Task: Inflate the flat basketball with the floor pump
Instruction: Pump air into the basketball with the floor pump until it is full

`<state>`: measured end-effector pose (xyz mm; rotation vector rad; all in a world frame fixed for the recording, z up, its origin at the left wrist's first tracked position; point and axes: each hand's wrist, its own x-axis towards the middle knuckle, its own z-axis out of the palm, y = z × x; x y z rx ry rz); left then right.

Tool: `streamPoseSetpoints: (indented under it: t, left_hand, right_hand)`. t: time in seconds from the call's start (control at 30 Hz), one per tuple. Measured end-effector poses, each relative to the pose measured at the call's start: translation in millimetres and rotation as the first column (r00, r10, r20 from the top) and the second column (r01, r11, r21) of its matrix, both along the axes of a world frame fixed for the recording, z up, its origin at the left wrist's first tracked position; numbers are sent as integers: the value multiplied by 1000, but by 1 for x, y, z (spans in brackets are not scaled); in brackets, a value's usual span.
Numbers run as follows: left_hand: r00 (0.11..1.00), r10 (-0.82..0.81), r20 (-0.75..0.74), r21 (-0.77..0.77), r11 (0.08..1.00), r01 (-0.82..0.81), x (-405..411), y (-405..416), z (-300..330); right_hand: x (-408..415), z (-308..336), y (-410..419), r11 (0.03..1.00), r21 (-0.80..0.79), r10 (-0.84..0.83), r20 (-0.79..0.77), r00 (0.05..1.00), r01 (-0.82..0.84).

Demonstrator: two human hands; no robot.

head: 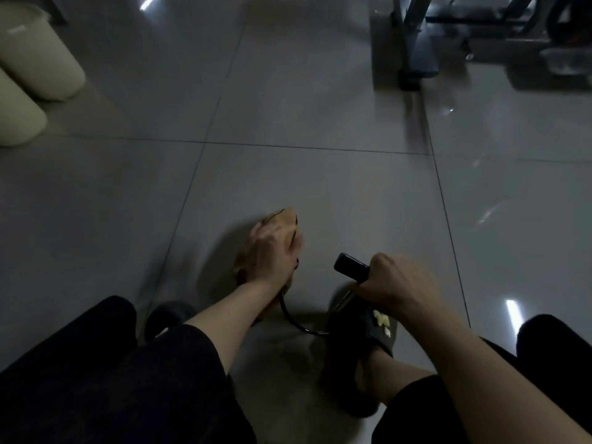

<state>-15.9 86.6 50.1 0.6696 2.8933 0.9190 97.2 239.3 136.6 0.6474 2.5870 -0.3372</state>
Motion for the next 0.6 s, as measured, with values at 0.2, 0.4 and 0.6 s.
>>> streamPoseSetpoints:
  t: [0.2,0.4,0.6]
  left_hand:
    - [944,-330,12,343,888,306,60,67,101]
    - [977,-153,-151,339,920,196,70,68,94]
    - [984,-104,145,240,968,67,71,56,50]
  right_hand:
    - [3,73,37,924,-376,-81,-3,997,74]
    - [35,65,53,998,-58,8,22,1000,-7]
    - [27,-2,33,999,27,-32,78,996,30]
